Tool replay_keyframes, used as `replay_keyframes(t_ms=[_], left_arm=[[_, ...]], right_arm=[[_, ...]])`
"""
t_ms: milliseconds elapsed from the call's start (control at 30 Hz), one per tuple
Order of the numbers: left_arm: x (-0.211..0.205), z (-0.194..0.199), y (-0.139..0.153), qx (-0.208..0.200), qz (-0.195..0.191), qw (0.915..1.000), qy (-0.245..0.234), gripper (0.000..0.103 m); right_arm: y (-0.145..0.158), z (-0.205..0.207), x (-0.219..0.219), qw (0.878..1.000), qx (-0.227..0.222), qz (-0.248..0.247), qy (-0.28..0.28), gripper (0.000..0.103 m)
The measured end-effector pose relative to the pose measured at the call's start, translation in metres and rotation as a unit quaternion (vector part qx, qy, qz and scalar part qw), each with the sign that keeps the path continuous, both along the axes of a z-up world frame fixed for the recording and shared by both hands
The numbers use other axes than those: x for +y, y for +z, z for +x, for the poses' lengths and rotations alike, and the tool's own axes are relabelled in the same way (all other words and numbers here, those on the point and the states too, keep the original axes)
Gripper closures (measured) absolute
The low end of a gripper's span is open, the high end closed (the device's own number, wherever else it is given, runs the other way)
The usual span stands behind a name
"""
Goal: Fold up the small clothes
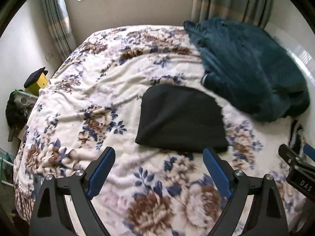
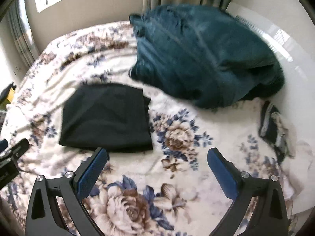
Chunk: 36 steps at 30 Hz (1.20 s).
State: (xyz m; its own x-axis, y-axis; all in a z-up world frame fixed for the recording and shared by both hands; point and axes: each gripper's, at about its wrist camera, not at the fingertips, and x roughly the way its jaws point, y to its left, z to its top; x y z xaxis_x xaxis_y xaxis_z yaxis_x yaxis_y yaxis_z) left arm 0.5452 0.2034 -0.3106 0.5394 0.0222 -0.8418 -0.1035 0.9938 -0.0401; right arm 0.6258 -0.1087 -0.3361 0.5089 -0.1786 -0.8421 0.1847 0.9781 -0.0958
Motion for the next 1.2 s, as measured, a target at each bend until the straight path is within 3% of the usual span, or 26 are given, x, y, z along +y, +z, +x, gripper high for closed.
replay_keyframes(t_ms=[433, 600, 900, 967, 1033, 1200], left_arm=[[-0.029, -0.141, 0.171, -0.067, 0.018, 0.9975, -0.009, 0.012], [-0.036, -0.18, 0.21, -0.09, 0.017, 0.9958, -0.001, 0.012], [-0.051, -0.229, 0.251, -0.12, 0.026, 0.9923, 0.009, 0.012], [-0.053, -0.233, 0.254, -0.125, 0.024, 0.9918, 0.012, 0.012], [-0.054, -0.236, 0.255, -0.123, 0.02, 0.992, 0.017, 0.0], [-0.058, -0.243, 0.256, -0.126, 0.026, 0.9912, 0.033, 0.0]], right_arm=[[0.202, -0.157, 0.007, 0.996, -0.09, -0.002, 0.027, 0.0], [0.262, -0.208, 0.005, 0.992, -0.12, 0.008, 0.046, 0.0], [0.319, -0.273, -0.006, 0.987, -0.147, 0.023, 0.059, 0.0], [0.326, -0.282, -0.007, 0.986, -0.151, 0.02, 0.062, 0.0], [0.329, -0.288, -0.009, 0.986, -0.154, 0.02, 0.066, 0.0], [0.335, -0.292, -0.013, 0.985, -0.157, 0.013, 0.074, 0.0]])
